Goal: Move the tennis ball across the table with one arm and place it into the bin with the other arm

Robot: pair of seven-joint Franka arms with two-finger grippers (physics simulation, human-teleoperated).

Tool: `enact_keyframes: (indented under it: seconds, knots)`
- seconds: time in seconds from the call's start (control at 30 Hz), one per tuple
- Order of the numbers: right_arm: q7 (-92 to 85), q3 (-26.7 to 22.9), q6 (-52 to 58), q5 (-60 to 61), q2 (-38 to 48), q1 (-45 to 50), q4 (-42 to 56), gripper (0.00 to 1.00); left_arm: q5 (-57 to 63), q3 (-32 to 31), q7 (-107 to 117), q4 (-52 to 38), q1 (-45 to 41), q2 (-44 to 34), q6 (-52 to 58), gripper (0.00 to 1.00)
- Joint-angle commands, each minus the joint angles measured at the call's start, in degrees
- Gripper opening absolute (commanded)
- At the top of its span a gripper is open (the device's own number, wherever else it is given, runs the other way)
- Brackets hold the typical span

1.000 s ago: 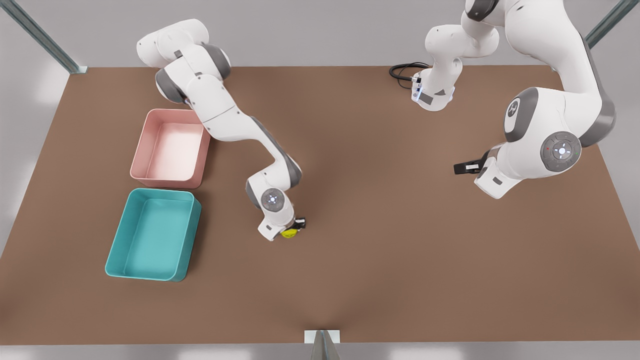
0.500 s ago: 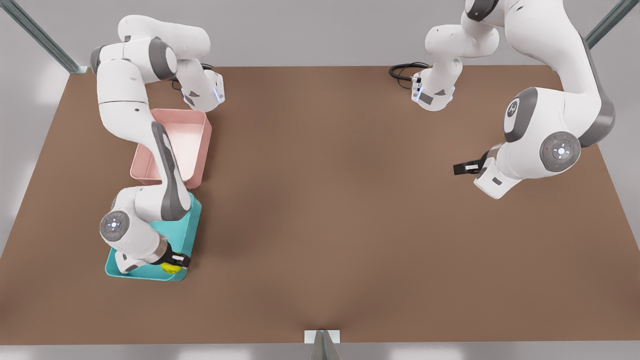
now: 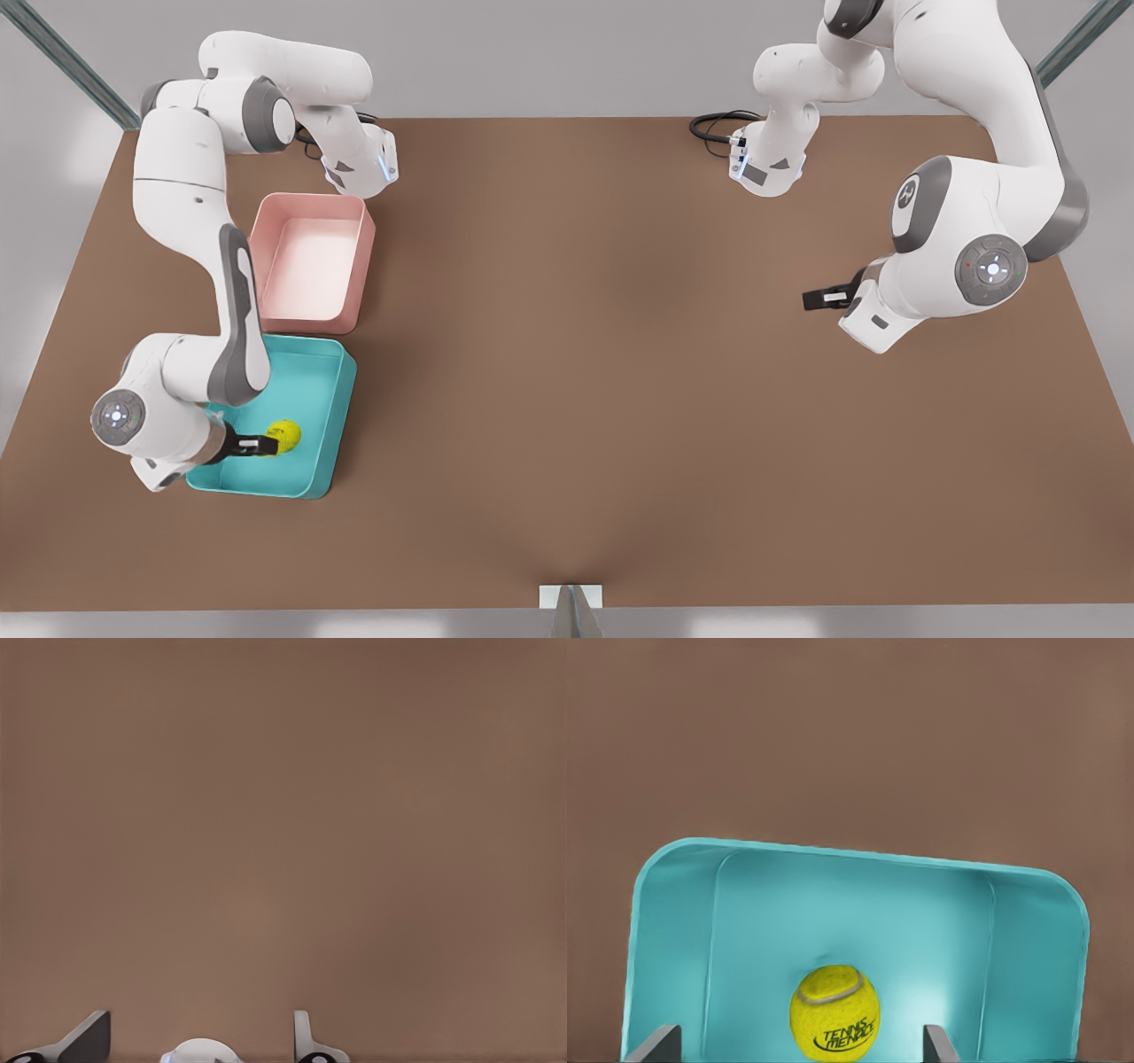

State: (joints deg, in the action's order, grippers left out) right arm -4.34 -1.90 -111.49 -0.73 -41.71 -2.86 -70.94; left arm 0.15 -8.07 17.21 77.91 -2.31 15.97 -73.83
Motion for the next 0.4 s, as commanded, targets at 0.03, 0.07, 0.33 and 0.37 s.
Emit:
enact_keyframes:
  seconds: [0.03,0.07,0.33,0.37]
  knots:
    - [-1.9,-2.2,13.8,-2.7,3.8,0.1,2.4,1.00,0.0,0.0,0.1,0.1,0.0,-0.1,0.0,1.00]
    - [-1.8,-2.2,17.8,-3.7,6.3,0.0,3.7,1.00,0.0,0.0,0.1,0.1,-0.1,-0.1,0.1,1.00]
    - [8.5,-1.3,31.4,-3.8,32.2,1.5,-10.5,1.00,0.0,0.0,0.1,0.0,-0.1,-0.1,0.0,1.00]
    - [8.5,-1.3,31.2,-3.8,32.2,1.5,-10.6,1.00,0.0,0.0,0.1,0.1,-0.1,-0.1,0.0,1.00]
